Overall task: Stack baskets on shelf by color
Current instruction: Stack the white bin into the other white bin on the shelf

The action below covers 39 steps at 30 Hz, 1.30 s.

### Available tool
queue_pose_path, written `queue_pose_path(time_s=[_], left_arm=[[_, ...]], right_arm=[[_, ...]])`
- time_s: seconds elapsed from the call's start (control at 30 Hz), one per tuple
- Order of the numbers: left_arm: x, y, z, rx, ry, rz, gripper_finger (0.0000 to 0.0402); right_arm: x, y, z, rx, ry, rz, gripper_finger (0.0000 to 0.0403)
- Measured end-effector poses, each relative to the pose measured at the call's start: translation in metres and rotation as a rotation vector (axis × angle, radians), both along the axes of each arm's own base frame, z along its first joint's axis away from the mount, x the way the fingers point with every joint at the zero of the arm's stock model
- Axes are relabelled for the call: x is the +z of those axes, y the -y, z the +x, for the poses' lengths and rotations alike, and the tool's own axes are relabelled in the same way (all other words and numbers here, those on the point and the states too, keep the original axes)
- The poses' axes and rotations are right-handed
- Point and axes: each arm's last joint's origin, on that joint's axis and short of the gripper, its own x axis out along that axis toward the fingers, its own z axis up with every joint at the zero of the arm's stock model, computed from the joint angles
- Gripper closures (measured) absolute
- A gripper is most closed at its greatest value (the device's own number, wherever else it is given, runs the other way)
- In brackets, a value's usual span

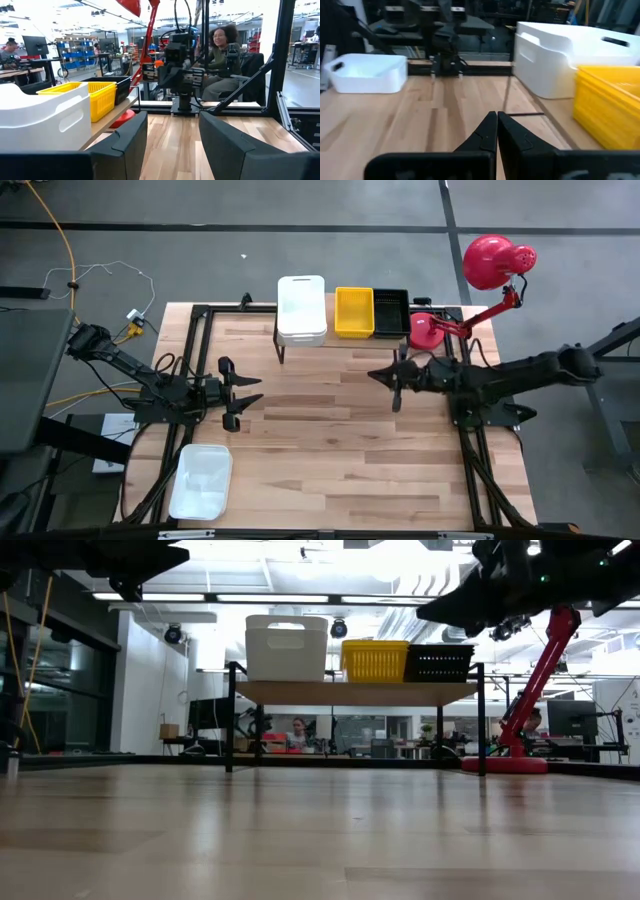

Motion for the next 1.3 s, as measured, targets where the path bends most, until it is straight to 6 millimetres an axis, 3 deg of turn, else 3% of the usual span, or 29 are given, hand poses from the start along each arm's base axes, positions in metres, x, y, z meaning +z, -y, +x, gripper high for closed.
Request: queue_pose_path(time_s=[0.17, 0.4, 0.77, 0.93, 1.1, 1.3], left_arm=[[-0.001, 0.0, 0.0, 0.0, -0.005, 0.002, 0.0236], [0.0, 0.0, 0.0, -0.001, -0.004, -0.003, 0.0236], [-0.001, 0.0, 0.0, -0.005, 0.01, -0.047, 0.0236], [-0.003, 0.0, 0.002, 0.009, 0.011, -0.1, 0.0236], [-0.004, 0.003, 0.008, 0.004, -0.104, -0.049, 0.0236], [0.021, 0.011, 0.021, -0.113, -0.373, -0.09, 0.0236]], right_arm=[[0.003, 0.008, -0.012, -0.036, -0.035, 0.03, 0.0403], [0.008, 0.002, -0.031, -0.079, -0.029, 0.009, 0.0403], [-0.041, -0.006, -0.064, -0.073, 0.203, -0.003, 0.0403], [-0.045, -0.008, -0.065, -0.088, 0.191, 0.004, 0.0402], [-0.041, -0.007, -0.065, -0.111, 0.224, -0.009, 0.0402], [-0.032, -0.006, -0.064, -0.154, 0.251, -0.018, 0.0402]])
